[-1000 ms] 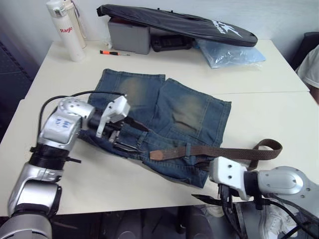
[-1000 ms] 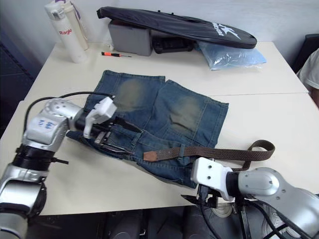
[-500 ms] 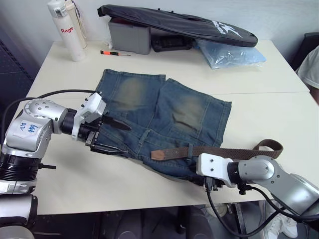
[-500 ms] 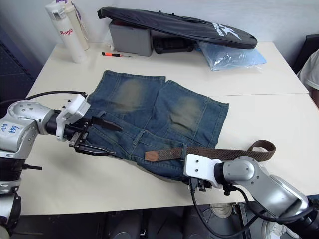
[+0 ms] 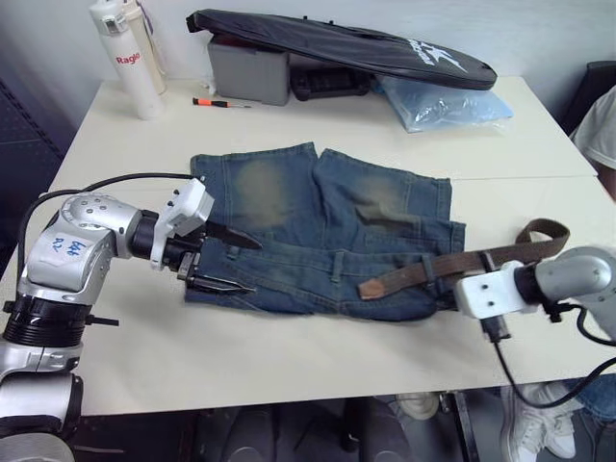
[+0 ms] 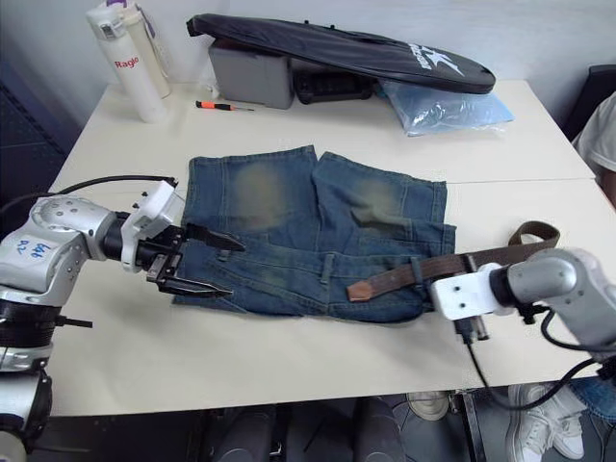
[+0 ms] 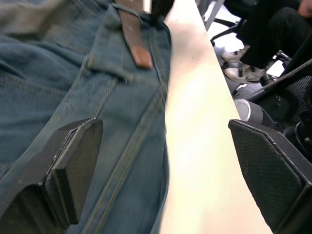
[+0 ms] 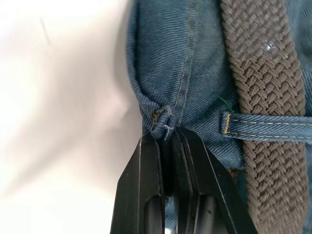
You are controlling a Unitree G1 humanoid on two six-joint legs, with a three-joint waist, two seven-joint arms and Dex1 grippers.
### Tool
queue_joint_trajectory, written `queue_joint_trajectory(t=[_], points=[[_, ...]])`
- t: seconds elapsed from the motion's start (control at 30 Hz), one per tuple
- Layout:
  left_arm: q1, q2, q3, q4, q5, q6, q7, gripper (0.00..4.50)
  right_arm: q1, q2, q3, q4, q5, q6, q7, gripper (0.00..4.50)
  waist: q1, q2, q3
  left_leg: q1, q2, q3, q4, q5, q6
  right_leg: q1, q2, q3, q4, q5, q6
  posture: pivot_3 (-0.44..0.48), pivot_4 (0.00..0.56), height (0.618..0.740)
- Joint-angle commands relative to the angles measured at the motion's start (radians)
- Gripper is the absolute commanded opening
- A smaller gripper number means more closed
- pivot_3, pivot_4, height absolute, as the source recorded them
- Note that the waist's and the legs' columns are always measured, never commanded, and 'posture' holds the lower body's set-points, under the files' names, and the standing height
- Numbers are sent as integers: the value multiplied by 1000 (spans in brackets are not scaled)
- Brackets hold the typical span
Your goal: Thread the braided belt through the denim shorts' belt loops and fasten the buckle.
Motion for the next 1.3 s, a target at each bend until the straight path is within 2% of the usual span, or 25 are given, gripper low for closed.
queue_joint_trajectory(t=[0.03, 0.2, 0.37, 0.6, 0.67, 0.73, 0.8, 0.93, 1.1, 1.23, 1.3], points=[[-27, -19, -12, 2, 2, -22, -8, 4500, -79, 19, 1, 208, -65, -224, 75, 19, -2, 0, 0, 0, 0, 0, 0, 0, 0, 0, 0, 0, 0, 0, 0, 0, 150, 740], [-44, -39, -36, 28, 14, -47, -10, 4500, -155, 57, 10, 411, -133, -380, 84, 19, -4, 1, 0, 0, 0, 1, 0, 0, 0, 0, 0, 1, 0, 0, 0, 0, 150, 740], [-54, -57, -48, 37, 15, -57, -12, 4500, -138, 49, -39, 354, -54, -273, 118, 19, 0, 1, 0, 0, 0, 1, 1, 0, 0, 0, 0, 1, 0, 0, 0, 0, 150, 740], [-67, -75, -60, 68, 28, -81, -26, 4500, 10, -76, -206, 34, 101, 38, 145, 3070, 3, 6, 4, 0, 0, 1, 1, 0, 0, 0, 0, 1, 0, 0, 1, 0, 150, 740], [-72, -79, -62, 79, 31, -87, -31, 4500, 78, -122, -305, -89, 185, 203, 143, 4003, 2, 7, 4, 0, 0, 1, 1, 0, 0, 0, 0, 1, 1, 0, 1, 0, 150, 740], [-75, -85, -64, 87, 34, -91, -36, 4500, 152, -139, -423, -217, 298, 411, 128, 4383, 3, 7, 4, 0, 0, 1, 1, 0, 0, 0, 0, 1, 1, 0, 0, 0, 150, 740], [-76, -88, -65, 92, 37, -96, -39, 4500, 212, -126, -523, -328, 394, 603, 95, 4383, 4, 7, 4, 0, 0, 1, 1, 0, 0, 0, 0, 1, 1, 0, 0, 0, 150, 740], [-84, -96, -69, 106, 40, -102, -42, 4500, 280, 44, -671, -568, 613, 968, -181, 4383, 4, 6, 4, 0, 0, 0, 1, 0, 0, 0, 0, 1, 1, 0, 0, 0, 150, 740], [-79, -96, -66, 100, 39, -100, -39, 4500, 315, 249, -730, -748, 910, 1290, -514, 4383, 7, 6, 4, -1, 0, 0, 1, 0, 0, 0, 0, 1, 1, 1, 0, 0, 150, 740], [-70, -92, -62, 92, 38, -99, -34, 4500, 340, 415, -767, -745, 1178, 1366, -811, 4383, 6, 5, 3, -1, 0, -1, 1, 0, 0, 0, 0, 1, 1, 1, 0, 0, 150, 740], [-65, -91, -60, 90, 38, -99, -31, 4500, 394, 454, -760, -701, 1398, 1353, -995, 4383, 6, 6, 3, 0, 0, 0, 1, 0, 0, 0, 0, 1, 1, 1, 0, 0, 150, 740]])
